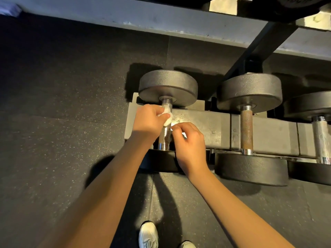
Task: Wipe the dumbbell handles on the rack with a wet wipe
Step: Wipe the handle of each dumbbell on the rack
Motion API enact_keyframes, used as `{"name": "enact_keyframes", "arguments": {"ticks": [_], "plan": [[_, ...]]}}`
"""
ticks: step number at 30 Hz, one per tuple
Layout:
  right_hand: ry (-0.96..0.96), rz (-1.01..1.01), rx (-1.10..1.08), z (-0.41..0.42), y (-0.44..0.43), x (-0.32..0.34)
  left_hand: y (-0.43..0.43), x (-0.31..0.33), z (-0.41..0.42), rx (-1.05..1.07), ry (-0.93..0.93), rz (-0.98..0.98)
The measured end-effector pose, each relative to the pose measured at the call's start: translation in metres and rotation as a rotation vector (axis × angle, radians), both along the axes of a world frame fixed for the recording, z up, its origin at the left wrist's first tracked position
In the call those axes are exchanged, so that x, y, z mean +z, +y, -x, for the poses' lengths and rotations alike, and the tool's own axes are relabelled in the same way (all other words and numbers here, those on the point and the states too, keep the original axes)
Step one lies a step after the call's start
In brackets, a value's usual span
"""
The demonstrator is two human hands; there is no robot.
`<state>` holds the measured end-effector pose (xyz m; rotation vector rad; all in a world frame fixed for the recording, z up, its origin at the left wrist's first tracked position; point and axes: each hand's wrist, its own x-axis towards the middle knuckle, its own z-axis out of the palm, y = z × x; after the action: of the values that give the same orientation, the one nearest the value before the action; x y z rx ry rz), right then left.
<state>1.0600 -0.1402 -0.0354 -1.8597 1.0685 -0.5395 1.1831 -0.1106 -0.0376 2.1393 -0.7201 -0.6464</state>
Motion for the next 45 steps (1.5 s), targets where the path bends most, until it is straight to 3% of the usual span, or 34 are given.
{"name": "enact_keyframes", "arguments": {"ticks": [4,11,15,20,24,32,38,43,45], "plan": [[-0.004,0.007,0.002,0.0,0.0,0.0,0.009,-0.003,0.008,-0.106,-0.117,-0.115],[0.0,0.029,0.029,0.002,0.0,-0.001,-0.012,0.005,-0.011,0.178,-0.148,0.078],[-0.001,0.029,0.035,0.003,0.0,0.0,-0.011,0.001,-0.003,0.2,-0.102,0.041],[-0.024,0.019,0.013,0.003,0.002,0.003,0.006,0.005,-0.005,0.038,-0.085,0.019],[0.016,0.005,-0.039,0.003,0.003,0.007,-0.005,0.01,-0.012,0.082,-0.062,0.065],[0.04,-0.014,-0.078,0.003,0.003,0.007,0.036,0.011,0.003,-0.098,0.074,-0.103],[0.046,0.003,-0.085,0.003,0.003,0.007,0.025,0.004,-0.004,0.037,0.121,-0.091],[0.064,0.028,-0.099,0.003,0.005,0.008,0.045,0.017,-0.001,-0.2,0.258,-0.292],[0.079,0.042,-0.096,0.003,0.005,0.009,0.042,0.024,-0.003,-0.236,0.221,-0.311]]}}
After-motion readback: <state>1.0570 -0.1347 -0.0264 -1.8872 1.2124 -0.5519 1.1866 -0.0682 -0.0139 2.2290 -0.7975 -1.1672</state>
